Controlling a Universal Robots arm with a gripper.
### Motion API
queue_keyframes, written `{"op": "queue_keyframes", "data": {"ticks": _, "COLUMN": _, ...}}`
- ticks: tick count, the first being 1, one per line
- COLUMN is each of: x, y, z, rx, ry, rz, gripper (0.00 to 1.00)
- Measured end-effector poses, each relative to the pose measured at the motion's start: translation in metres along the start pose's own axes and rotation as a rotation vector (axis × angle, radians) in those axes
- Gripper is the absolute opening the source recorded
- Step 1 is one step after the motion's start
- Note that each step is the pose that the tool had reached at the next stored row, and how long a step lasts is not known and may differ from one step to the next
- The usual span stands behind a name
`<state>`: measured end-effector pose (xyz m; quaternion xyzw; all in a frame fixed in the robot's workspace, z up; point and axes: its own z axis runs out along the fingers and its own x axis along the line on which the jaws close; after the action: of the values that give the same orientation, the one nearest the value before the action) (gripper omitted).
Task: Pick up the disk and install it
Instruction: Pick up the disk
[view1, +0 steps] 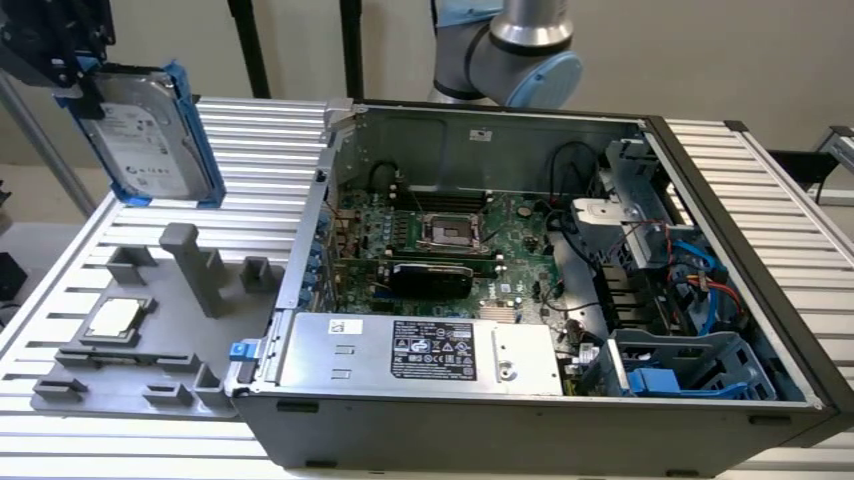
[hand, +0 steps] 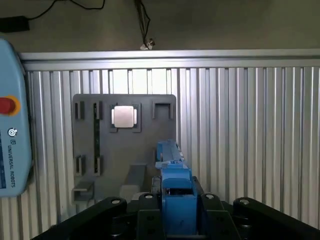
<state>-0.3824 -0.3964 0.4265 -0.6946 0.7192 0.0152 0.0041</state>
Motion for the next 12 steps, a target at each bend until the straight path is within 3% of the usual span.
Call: {"op": "queue_keyframes", "data": {"ticks": 12, "x": 0.003, "y": -0.0538, "z": -0.0541, "rx": -0.0028, "ry": -0.0102, "rz": 0.000, "gripper": 0.32}}
